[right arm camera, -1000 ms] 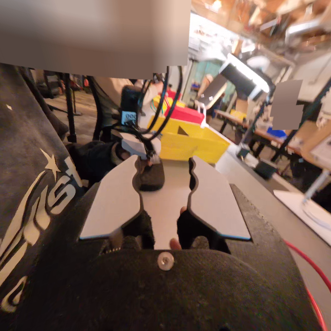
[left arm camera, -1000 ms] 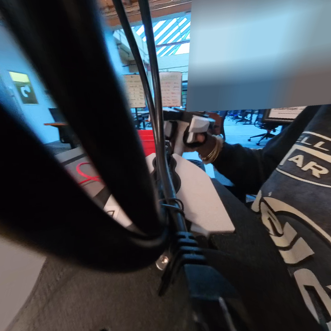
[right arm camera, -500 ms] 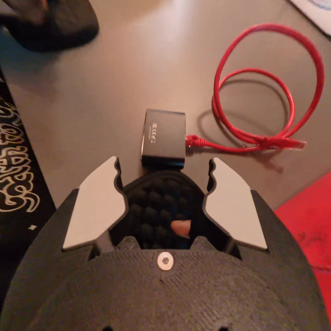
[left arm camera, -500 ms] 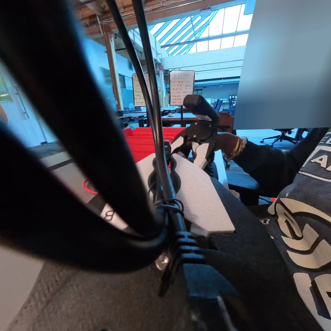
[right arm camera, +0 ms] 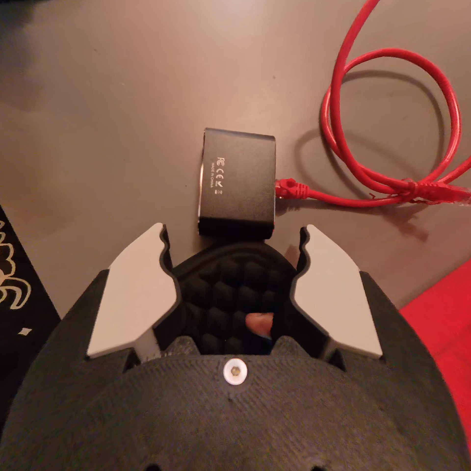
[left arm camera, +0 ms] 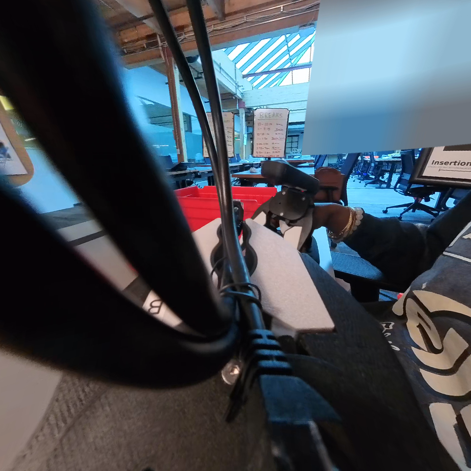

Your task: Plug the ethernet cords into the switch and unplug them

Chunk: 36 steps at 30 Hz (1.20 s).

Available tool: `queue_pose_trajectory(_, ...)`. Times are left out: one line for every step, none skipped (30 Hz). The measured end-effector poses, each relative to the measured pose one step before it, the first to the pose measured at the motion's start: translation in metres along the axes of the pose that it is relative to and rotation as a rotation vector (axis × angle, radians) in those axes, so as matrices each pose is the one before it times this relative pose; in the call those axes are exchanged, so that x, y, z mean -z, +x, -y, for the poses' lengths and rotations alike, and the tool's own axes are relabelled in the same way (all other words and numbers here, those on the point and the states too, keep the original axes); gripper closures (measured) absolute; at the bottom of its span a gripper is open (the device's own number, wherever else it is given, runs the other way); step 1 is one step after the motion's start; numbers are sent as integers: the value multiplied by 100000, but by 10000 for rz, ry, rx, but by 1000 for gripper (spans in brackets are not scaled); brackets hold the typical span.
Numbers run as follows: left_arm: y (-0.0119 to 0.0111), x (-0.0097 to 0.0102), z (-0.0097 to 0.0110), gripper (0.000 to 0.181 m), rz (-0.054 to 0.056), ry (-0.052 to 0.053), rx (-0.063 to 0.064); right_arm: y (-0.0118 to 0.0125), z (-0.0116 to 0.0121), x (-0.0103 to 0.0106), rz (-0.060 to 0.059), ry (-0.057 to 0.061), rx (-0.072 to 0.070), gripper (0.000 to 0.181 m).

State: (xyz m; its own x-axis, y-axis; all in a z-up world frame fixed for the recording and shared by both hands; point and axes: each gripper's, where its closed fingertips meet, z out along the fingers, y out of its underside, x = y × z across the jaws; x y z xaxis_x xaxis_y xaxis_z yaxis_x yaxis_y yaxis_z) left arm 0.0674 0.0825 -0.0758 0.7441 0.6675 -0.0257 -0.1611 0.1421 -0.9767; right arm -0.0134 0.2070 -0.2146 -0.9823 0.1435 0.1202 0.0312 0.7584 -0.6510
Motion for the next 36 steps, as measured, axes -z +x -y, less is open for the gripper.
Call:
queue_pose_trajectory(44,-1,-7,170,-16,2,-7,-95,78,-142,7,-36,58,85)
queue_pose_trajectory(56,-22,-25,170,-27,-7,-9,-57,98,-146,16,-40,15,85)
queue_pose_trajectory(66,-33,-28,171,-24,-15,-6,13,114,-120,15,-32,-40,87)
queue_pose_trajectory(81,-46,-36,171,-18,-19,-14,15,72,-106,51,-37,-45,89)
queue_pose_trajectory(107,-51,-42,170,-26,-23,-20,-23,69,-63,79,-13,-8,93)
queue_pose_trajectory(109,-68,-60,170,-29,-26,-13,-41,82,-62,80,3,6,98)
queue_pose_trajectory(129,-79,-75,170,-36,-29,-15,4,82,-67,50,2,-40,106)
queue_pose_trajectory(114,-98,-61,170,-32,-23,-6,254,99,-51,-112,9,-118,121)
queue_pose_trajectory(106,-92,-63,170,-35,-18,7,210,69,-77,-80,5,-85,122)
queue_pose_trajectory(94,-97,-67,170,-27,-20,16,107,87,-60,-47,18,-5,122)
queue_pose_trajectory(75,-78,-61,170,-11,-19,6,33,177,44,-66,121,67,123)
queue_pose_trajectory(62,-67,-36,170,9,-11,-7,-37,385,195,-60,301,47,122)
queue_pose_trajectory(49,-92,-46,170,36,-1,-5,-41,559,399,-58,433,-44,123)
queue_pose_trajectory(4,-125,-77,170,89,-10,32,-9,701,549,-64,531,-186,123)
queue_pose_trajectory(-33,-177,-152,171,136,-34,80,-23,709,590,-39,541,-305,123)
queue_pose_trajectory(54,-245,-231,171,115,-59,117,-97,599,540,2,477,-316,124)
queue_pose_trajectory(25,-298,-354,171,175,-95,158,-118,344,450,-10,333,-258,124)
queue_pose_trajectory(-21,-348,-521,171,244,-178,129,-26,80,371,-126,169,-157,124)
queue_pose_trajectory(42,-367,-550,170,229,-229,89,88,-82,337,-274,43,-16,124)
queue_pose_trajectory(233,-329,-410,171,95,-189,10,96,-121,408,-351,-48,120,124)
queue_pose_trajectory(334,-282,-227,170,-2,-110,10,91,-45,543,-381,-81,151,124)
queue_pose_trajectory(326,-206,-108,171,-53,-34,39,111,148,751,-375,-63,145,124)
queue_pose_trajectory(264,-138,-8,171,-71,23,43,89,265,923,-311,-119,88,124)
queue_pose_trajectory(237,-109,13,171,-102,42,50,-86,158,1029,-130,-324,75,124)
queue_pose_trajectory(198,-68,-15,171,-118,37,77,-256,37,1011,29,-453,72,124)
queue_pose_trajectory(171,-71,-40,171,-122,25,94,-322,7,926,87,-435,104,124)
queue_pose_trajectory(115,-59,-72,171,-102,13,114,-318,-91,825,116,-452,258,131)
queue_pose_trajectory(71,-25,-54,170,-84,14,114,-61,464,859,-55,-40,452,175)
queue_pose_trajectory(66,7,7,171,-77,35,86,958,615,891,-702,25,360,178)
queue_pose_trajectory(40,36,58,171,-61,48,51,796,155,651,-471,-313,524,177)
queue_pose_trajectory(1,51,66,171,-37,44,36,115,-137,162,54,-379,530,176)
queue_pose_trajectory(-31,41,17,171,-24,23,41,-583,-458,-411,570,-436,311,173)
queue_pose_trajectory(3,28,1,171,-25,-5,25,-678,-574,-799,670,-340,375,161)
queue_pose_trajectory(33,21,-21,171,-43,-32,-15,-539,-608,-802,538,-131,790,150)
queue_pose_trajectory(67,22,-54,171,-52,-59,-63,-270,-797,-487,309,-22,1063,143)
queue_pose_trajectory(34,32,-71,170,-33,-64,-102,6,-970,-171,78,-27,1036,131)
